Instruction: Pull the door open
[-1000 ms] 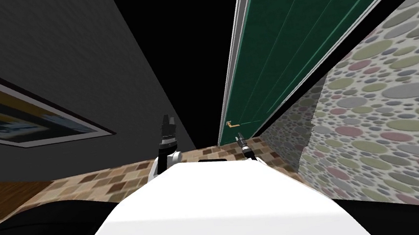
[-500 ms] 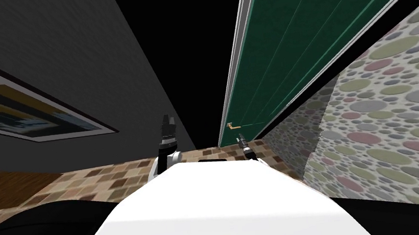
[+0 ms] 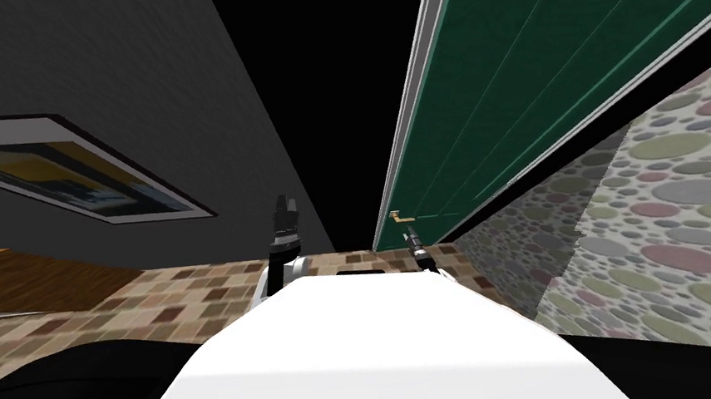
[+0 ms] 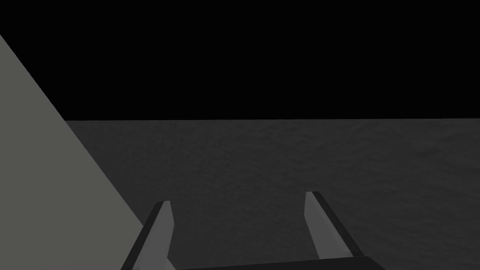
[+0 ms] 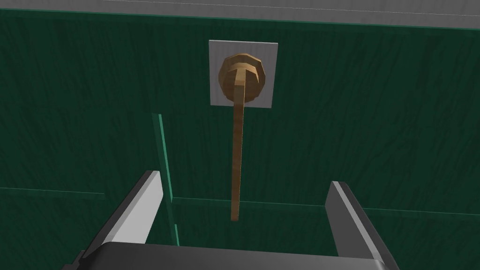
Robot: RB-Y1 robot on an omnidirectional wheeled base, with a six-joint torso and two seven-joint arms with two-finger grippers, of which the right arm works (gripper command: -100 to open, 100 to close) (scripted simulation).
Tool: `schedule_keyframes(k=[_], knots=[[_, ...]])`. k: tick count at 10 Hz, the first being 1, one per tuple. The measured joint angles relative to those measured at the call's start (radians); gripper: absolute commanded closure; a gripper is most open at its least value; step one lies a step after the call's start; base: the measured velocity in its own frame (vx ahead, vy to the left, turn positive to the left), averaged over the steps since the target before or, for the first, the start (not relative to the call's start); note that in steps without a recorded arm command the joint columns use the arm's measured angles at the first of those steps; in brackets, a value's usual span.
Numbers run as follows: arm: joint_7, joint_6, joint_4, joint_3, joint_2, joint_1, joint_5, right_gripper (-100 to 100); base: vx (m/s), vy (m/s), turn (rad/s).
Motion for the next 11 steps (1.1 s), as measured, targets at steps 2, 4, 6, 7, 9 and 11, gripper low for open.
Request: schedule_keyframes(k=[2, 4, 6, 7, 9, 11], knots=[[0.019, -0.002, 0.043, -0.042, 0.012, -0.022, -0.017, -100, 0.022, -0.049, 0.232], [0.039, 0.020, 0.031, -0.079, 0.021, -0.019, -0.032, -100, 0.015, -0.036, 0.134], [0.048, 0.020, 0.056, -0.107, 0.025, -0.031, -0.043, -100, 0.019, -0.039, 0.270], [0.058, 0.025, 0.066, -0.127, 0.030, -0.037, -0.051, -100, 0.013, -0.053, 0.231], [0.070, 0.015, 0.124, -0.162, 0.038, -0.067, -0.065, -100, 0.021, -0.057, 0.303], [0.085, 0.013, 0.142, -0.189, 0.048, -0.075, -0.076, -100, 0.011, -0.030, 0.036]])
